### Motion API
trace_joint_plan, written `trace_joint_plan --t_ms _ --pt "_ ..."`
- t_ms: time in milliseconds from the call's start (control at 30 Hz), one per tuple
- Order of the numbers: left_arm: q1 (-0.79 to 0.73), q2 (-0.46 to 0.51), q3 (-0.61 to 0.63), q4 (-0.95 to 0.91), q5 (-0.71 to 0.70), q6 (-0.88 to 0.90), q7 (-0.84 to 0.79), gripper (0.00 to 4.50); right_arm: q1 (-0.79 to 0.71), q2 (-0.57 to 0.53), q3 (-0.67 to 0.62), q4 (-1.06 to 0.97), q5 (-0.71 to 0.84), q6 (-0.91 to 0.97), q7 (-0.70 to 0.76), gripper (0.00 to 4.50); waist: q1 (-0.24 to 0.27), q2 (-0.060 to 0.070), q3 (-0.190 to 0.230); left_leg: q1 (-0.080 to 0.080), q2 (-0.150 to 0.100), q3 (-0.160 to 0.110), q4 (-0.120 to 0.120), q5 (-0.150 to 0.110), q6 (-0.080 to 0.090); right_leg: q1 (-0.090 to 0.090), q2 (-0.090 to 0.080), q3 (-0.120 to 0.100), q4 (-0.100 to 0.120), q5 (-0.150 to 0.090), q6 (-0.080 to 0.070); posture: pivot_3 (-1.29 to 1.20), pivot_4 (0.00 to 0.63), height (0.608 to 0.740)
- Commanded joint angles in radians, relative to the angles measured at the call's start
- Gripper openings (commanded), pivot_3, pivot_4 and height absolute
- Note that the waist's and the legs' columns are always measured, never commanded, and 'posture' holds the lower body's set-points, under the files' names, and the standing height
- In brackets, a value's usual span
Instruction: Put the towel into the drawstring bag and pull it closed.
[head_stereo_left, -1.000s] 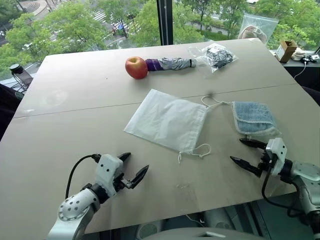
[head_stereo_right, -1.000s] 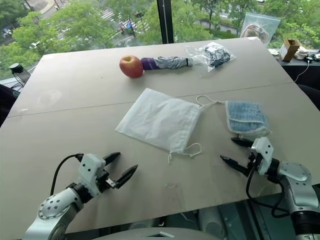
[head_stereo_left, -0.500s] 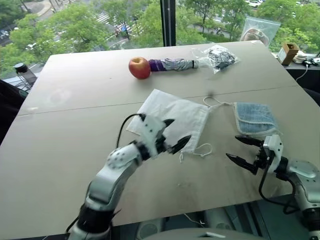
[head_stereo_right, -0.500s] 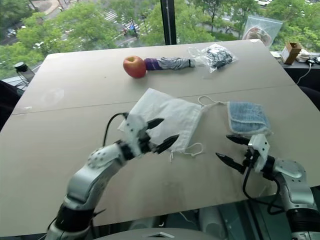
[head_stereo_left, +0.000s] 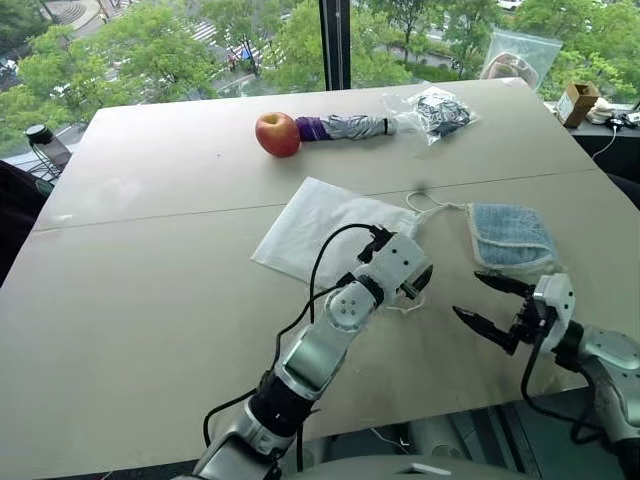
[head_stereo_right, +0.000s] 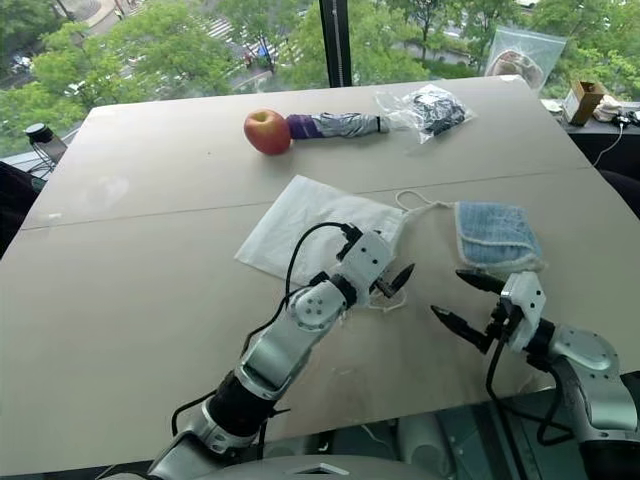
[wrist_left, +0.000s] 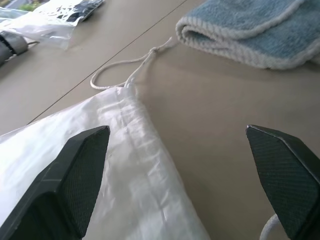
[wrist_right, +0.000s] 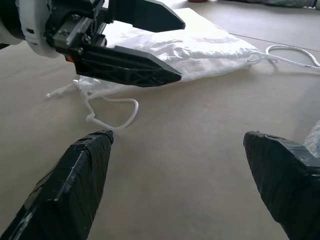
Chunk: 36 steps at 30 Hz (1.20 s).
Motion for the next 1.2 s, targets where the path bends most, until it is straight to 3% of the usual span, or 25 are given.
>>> trace_joint_plan --t_ms 33,567,667,800,900,1033,1133,1200 --pt "0.007 -0.021 -0.004 -0.027 0.081 0.064 0.055 4.47 0.014 -0.020 -0.039 -0.055 0.023 0.010 -0.007 4.50 -0.003 0.000 0.000 0.000 0.000 0.000 0.000 0.000 0.000 0.000 0.000 0.000 0.000 0.000 0.000 0.00 0.150 0.740" --pt "0.088 -0.091 0.044 -0.108 0.105 0.058 0.092 4.47 0.054 -0.029 -0.048 -0.104 0.032 0.042 -0.027 4.50 0.001 0.000 0.000 0.000 0.000 -0.001 0.000 0.000 0.000 0.000 -0.001 -0.001 0.000 0.000 0.000 0.00 0.150 0.740" --pt "0.098 -0.105 0.074 -0.101 0.097 0.072 0.090 3.24 0.048 -0.029 -0.045 -0.099 0.030 0.042 -0.028 4.50 0.001 0.000 0.000 0.000 0.000 -0.001 0.000 0.000 0.000 0.000 -0.001 -0.001 0.000 0.000 0.000 0.00 0.150 0.740" --pt "0.093 -0.106 0.070 -0.081 0.107 0.112 0.071 1.20 0.040 -0.031 -0.046 -0.093 0.028 0.040 -0.029 4.50 0.001 0.000 0.000 0.000 0.000 -0.001 0.000 0.000 0.000 0.000 0.000 -0.002 0.000 0.000 0.000 0.00 0.150 0.740" --pt "0.083 -0.096 0.052 -0.073 0.108 0.116 0.048 0.03 0.032 -0.032 -0.045 -0.087 0.025 0.037 -0.029 4.50 0.000 0.000 0.000 -0.001 0.000 -0.001 0.000 0.000 0.000 0.000 -0.001 -0.001 0.000 0.000 0.000 0.00 0.150 0.740" --pt "0.063 -0.057 0.016 -0.075 0.125 0.058 0.017 0.03 0.026 -0.030 -0.044 -0.080 0.022 0.034 -0.032 4.50 0.001 0.000 0.000 -0.001 0.000 -0.001 0.000 0.000 0.000 0.000 0.000 -0.002 0.000 0.000 0.000 0.00 0.150 0.740" --pt "0.083 -0.106 0.051 -0.117 0.051 0.042 0.001 0.03 0.027 -0.027 -0.042 -0.080 0.018 0.031 -0.036 4.50 0.002 0.000 0.000 -0.001 0.000 -0.001 0.000 0.000 0.000 0.000 -0.001 -0.002 0.000 0.000 -0.001 0.00 0.150 0.740" --pt "0.095 -0.124 0.064 -0.133 0.031 0.054 -0.004 0.55 0.031 -0.024 -0.042 -0.085 0.017 0.030 -0.040 4.50 0.002 0.000 0.000 -0.001 0.000 -0.001 0.000 0.000 0.000 0.000 -0.001 -0.001 0.000 0.001 -0.002 0.00 0.150 0.740"
